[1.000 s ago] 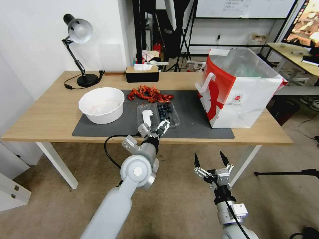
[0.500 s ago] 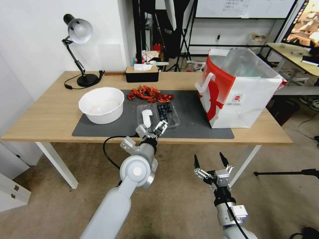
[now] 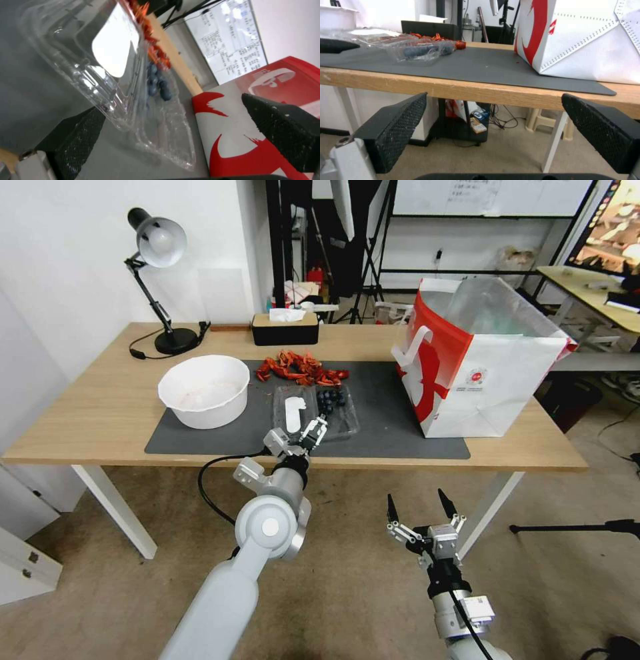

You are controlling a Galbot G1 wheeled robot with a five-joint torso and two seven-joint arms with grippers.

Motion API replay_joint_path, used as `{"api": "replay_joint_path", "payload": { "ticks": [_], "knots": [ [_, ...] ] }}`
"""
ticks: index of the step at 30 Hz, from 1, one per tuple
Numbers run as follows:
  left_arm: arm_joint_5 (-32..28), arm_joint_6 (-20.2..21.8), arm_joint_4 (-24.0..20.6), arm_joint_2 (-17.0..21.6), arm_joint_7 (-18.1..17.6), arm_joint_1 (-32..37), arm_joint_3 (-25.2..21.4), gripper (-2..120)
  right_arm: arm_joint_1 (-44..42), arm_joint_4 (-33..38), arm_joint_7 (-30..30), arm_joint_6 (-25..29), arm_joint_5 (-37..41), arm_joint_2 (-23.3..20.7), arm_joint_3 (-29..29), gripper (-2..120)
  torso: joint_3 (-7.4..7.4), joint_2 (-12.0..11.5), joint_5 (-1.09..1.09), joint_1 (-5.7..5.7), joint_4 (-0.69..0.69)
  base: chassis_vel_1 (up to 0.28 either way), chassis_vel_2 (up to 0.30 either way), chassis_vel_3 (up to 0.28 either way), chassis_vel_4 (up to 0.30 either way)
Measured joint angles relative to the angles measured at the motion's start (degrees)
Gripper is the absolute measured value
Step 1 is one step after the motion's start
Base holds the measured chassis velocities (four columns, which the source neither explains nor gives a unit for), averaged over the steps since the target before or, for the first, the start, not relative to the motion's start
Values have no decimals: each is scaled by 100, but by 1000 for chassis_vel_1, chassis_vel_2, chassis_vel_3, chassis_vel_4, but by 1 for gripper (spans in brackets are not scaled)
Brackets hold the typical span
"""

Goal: Close the takeout container lid, then place the container into the takeout bag.

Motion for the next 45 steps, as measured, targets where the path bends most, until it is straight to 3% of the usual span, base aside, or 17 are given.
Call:
{"api": "replay_joint_path", "payload": {
  "ticks": [6, 11, 24, 26, 29, 35, 45],
  "knots": [
    [960, -282, 54, 71, 484, 174, 118, 100, -31, 1, -3, 23, -29, 12, -7, 100, 0, 0, 0, 0, 0, 0, 0, 0, 0],
    [1281, -359, 53, 99, 755, 223, 137, 100, -58, 18, -4, 34, -38, 0, -6, 100, 0, 0, 0, 0, 0, 0, 0, 0, 0],
    [1410, -396, 80, 144, 1250, 74, 105, 100, -109, 70, -4, 41, -73, -3, -2, 100, 0, 0, 0, 1, 0, 0, 0, 0, 0],
    [1387, -380, 125, 160, 1524, -79, 147, 100, -133, 95, 3, 42, -83, -12, 21, 100, 0, 0, 0, 1, 0, 0, 0, 0, 0],
    [1365, -346, 173, 176, 1653, -202, 203, 100, -141, 113, 7, 42, -87, -15, 31, 100, 0, 0, 1, 1, 0, 0, 0, 0, 0],
    [1335, -256, 245, 210, 1742, -382, 332, 100, -149, 122, 11, 42, -88, -20, 44, 100, 0, 0, 0, 1, 0, 0, 0, 0, 0],
    [1290, 147, 912, 230, 2099, -1102, 862, 100, -154, 184, 30, 29, -75, -54, 79, 100, 0, 0, 0, 1, 0, 0, 0, 0, 0]
  ]
}}
